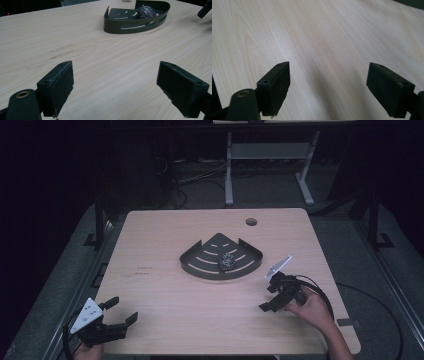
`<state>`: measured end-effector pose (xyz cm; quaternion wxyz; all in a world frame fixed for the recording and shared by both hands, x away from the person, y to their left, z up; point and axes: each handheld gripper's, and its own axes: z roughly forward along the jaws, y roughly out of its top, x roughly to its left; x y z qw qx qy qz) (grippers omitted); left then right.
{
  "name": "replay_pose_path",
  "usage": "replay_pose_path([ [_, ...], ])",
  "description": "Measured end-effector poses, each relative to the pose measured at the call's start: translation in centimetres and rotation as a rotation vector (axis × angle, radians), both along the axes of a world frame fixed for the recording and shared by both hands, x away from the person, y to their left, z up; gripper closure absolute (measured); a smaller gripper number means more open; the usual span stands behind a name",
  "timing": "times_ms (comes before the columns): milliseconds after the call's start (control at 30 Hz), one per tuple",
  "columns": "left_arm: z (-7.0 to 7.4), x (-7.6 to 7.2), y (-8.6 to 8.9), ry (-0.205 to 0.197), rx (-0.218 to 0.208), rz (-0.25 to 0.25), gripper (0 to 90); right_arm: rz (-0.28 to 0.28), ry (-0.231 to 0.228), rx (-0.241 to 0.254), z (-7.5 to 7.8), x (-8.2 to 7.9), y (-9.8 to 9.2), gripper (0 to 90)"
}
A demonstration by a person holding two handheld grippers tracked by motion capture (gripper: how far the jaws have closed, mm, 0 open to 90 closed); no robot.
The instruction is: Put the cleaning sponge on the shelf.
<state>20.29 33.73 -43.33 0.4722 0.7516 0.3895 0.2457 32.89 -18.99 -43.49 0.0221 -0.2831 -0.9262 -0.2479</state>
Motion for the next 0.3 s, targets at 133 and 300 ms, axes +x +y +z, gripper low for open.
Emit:
replay_pose_path([
  [133, -0.1, 0.0, -0.1, 0.002, -0.005, 0.0, 13.3, -0.009, -0.007, 0.011, -0.2, -0.8, -0.5, 18.8],
  [300, 0.0, 0.1, -0.1, -0.001, -0.002, 0.0, 13.3, -0.035, -0.019, 0.018, -0.5, -1.8, -0.9, 14.8],
])
